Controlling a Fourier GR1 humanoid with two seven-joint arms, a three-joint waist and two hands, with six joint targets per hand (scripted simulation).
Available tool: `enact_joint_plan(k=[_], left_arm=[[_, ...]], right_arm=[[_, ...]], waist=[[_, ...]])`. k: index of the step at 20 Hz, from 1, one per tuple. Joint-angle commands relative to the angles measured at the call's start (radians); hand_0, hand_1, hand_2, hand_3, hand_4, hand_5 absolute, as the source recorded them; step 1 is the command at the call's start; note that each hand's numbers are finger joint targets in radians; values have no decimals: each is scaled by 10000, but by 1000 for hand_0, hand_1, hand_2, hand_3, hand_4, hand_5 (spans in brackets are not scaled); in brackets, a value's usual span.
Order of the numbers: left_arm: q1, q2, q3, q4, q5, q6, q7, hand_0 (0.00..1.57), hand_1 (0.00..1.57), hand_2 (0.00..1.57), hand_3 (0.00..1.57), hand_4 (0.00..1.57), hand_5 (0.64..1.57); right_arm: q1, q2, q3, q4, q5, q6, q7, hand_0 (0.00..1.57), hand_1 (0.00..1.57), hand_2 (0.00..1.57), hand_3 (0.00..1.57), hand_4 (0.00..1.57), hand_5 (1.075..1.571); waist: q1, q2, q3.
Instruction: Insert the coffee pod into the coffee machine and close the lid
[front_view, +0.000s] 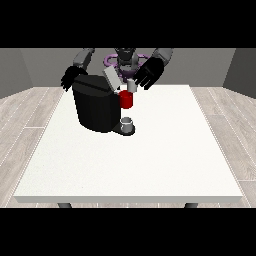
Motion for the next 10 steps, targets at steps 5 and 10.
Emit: enact_joint_plan(k=[5,10], left_arm=[[-229,163,57,317,-181,-71,-39,1292,1292,1315,1222,498,1571],[-239,-338,-40,273,-255,108,69,1268,1268,1300,1217,512,1571]], right_arm=[[-31,85,67,-384,-22,-93,307,0,0,0,0,517,1571],[-244,-171,-148,-285,-41,-81,399,0,0,0,0,499,1571]], waist=[[-197,245,-2],[-182,284,-3]])
